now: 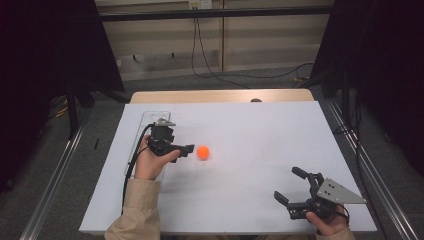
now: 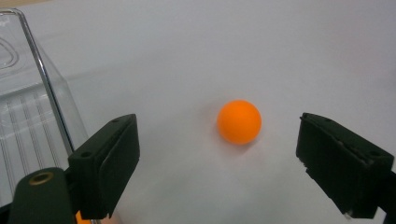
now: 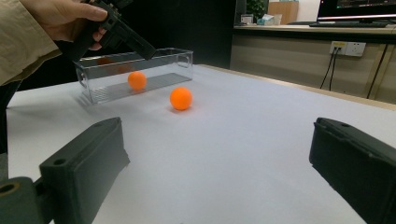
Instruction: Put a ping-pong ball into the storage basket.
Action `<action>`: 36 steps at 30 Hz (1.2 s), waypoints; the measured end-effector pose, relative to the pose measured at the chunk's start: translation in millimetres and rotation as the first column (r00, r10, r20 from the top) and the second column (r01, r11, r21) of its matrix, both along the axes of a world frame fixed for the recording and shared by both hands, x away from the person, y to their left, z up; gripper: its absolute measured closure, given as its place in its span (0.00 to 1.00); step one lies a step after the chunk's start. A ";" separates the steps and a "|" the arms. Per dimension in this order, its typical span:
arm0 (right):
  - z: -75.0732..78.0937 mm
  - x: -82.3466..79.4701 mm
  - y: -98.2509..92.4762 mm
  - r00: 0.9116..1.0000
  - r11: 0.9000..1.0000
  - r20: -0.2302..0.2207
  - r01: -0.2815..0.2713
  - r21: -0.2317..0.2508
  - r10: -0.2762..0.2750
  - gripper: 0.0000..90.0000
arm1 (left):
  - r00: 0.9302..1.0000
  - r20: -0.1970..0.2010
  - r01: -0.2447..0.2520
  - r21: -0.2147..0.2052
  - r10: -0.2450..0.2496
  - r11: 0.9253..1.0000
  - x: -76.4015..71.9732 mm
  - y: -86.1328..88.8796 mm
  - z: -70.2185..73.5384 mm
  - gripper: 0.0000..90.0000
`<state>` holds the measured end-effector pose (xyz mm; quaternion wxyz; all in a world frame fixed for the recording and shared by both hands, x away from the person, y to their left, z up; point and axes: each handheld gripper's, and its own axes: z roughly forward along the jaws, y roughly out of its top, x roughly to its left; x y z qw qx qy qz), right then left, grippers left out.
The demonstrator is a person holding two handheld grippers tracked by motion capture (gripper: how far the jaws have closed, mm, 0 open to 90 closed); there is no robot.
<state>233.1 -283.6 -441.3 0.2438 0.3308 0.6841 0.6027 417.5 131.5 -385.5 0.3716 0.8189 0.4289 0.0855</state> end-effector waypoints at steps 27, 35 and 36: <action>-0.1 0.2 0.0 1.000 1.000 0.000 0.000 -0.001 0.000 0.03 | 0.999 -0.013 0.038 0.019 -0.038 0.999 -0.5 -15.0 -7.0 0.15; -0.2 0.2 0.3 1.000 1.000 -0.001 -0.001 0.000 0.001 0.03 | 0.999 -0.011 0.045 0.020 -0.045 0.999 -1.1 -18.9 -8.6 0.14; -0.1 0.1 0.2 1.000 1.000 0.000 -0.001 0.000 0.001 0.03 | 0.999 -0.013 0.047 0.021 -0.046 0.999 -1.1 -19.4 -8.9 0.14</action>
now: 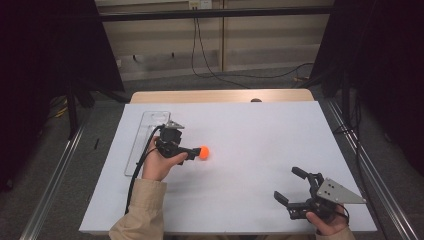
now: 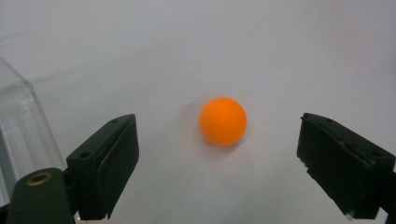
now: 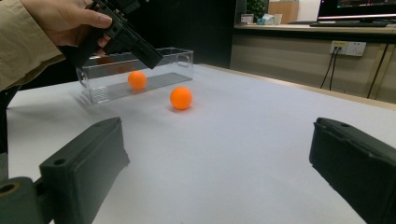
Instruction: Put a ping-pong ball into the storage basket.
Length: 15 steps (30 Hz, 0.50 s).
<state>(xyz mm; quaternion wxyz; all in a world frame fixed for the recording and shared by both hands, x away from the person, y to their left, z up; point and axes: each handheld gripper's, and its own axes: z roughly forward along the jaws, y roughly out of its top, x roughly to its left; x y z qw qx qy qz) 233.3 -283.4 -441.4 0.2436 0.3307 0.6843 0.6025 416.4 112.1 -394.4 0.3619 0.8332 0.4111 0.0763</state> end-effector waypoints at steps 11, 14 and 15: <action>-0.2 0.7 0.4 1.000 1.000 0.001 -0.002 -0.002 0.002 0.03 | 1.000 0.004 0.007 0.001 -0.007 1.000 -0.3 -5.6 -3.2 0.14; -0.4 1.1 0.5 1.000 1.000 0.002 -0.002 -0.005 0.002 0.03 | 1.000 0.003 0.013 0.011 -0.013 1.000 -0.1 -6.5 -4.2 0.14; -0.3 1.2 0.7 1.000 1.000 0.001 -0.002 -0.005 0.002 0.03 | 1.000 -0.001 0.016 0.011 -0.016 1.000 -0.1 -6.8 -4.5 0.14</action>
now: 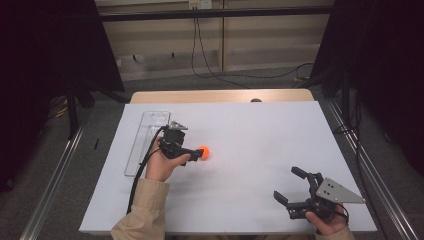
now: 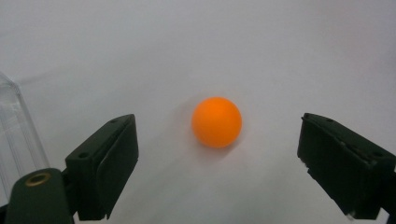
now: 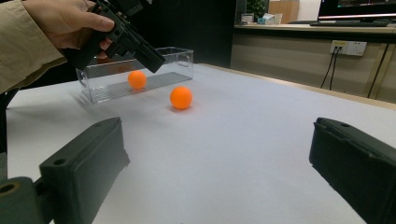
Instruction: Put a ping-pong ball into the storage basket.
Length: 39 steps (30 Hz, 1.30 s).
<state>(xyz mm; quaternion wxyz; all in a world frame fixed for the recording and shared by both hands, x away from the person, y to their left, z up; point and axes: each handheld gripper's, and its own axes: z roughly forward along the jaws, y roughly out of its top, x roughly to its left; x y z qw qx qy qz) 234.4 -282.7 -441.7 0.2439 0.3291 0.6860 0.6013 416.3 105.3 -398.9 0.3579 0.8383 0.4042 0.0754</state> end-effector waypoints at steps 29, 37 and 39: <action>-0.4 0.6 -0.8 1.000 1.000 -0.006 0.001 -0.001 -0.001 0.03 | 1.000 -0.001 -0.002 0.011 0.002 1.000 0.5 -14.0 -12.5 0.12; -0.5 0.9 -0.5 1.000 1.000 -0.003 0.000 -0.002 0.000 0.03 | 1.000 0.009 -0.009 0.019 0.008 1.000 1.4 -13.7 -12.3 0.12; -0.4 1.0 0.0 1.000 1.000 -0.004 0.001 -0.001 -0.001 0.03 | 1.000 0.007 -0.012 0.014 0.012 1.000 0.8 -14.4 -12.8 0.12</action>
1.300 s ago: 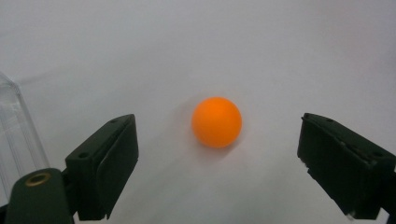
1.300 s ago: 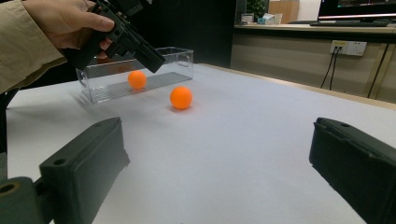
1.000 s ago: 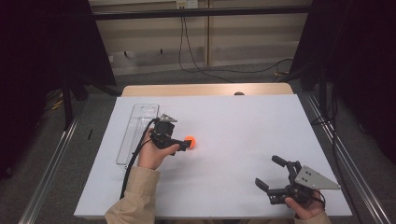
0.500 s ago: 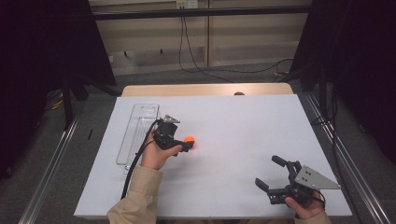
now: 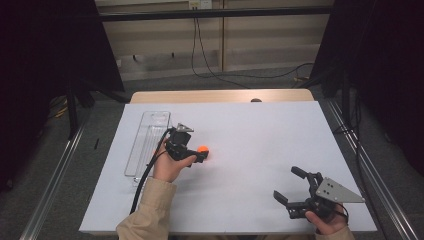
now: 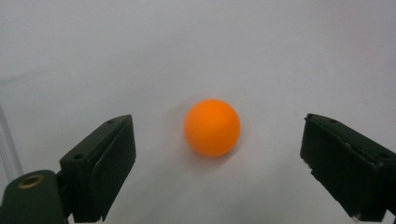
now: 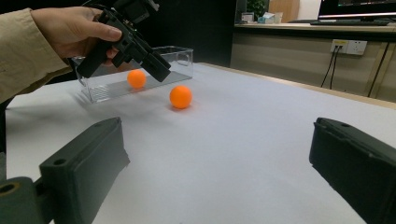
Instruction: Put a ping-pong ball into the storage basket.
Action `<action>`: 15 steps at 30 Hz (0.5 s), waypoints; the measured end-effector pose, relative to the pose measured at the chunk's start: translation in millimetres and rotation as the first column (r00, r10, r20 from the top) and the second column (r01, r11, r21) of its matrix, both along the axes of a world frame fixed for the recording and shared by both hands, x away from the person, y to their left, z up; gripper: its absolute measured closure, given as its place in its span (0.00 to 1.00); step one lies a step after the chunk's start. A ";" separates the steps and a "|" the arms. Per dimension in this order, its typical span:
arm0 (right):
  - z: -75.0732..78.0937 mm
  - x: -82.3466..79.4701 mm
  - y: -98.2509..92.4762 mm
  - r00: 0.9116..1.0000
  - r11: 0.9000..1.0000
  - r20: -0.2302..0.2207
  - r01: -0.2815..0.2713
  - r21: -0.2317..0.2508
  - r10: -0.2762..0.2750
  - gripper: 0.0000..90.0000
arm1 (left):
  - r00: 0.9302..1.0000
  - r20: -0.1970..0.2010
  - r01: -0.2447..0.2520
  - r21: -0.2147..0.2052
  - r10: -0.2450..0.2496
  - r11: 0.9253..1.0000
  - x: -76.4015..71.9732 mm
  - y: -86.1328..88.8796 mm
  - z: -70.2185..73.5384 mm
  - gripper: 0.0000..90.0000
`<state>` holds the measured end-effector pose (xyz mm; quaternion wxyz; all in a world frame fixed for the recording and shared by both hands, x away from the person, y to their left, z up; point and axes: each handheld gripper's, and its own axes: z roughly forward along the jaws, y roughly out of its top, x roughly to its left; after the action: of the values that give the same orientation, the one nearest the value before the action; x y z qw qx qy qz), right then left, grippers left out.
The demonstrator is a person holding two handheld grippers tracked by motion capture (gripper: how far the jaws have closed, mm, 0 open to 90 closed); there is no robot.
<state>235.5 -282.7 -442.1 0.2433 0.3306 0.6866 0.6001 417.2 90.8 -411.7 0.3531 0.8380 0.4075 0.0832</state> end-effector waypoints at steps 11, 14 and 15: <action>-0.4 1.0 1.2 1.000 1.000 -0.001 -0.005 0.000 0.005 0.03 | 1.000 0.003 -0.004 0.005 0.004 1.000 0.2 -4.3 -4.5 0.11; -0.3 0.9 1.2 1.000 1.000 -0.001 -0.006 -0.002 0.006 0.03 | 1.000 0.004 -0.004 0.014 0.004 1.000 0.5 -5.0 -5.8 0.11; -0.3 0.9 1.2 1.000 1.000 0.000 -0.007 -0.001 0.007 0.03 | 1.000 0.004 -0.006 0.015 0.006 1.000 0.8 -5.1 -6.4 0.11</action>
<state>236.3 -281.5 -442.5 0.2413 0.3282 0.6882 0.6004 418.0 85.7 -418.2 0.3474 0.8393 0.4085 0.0892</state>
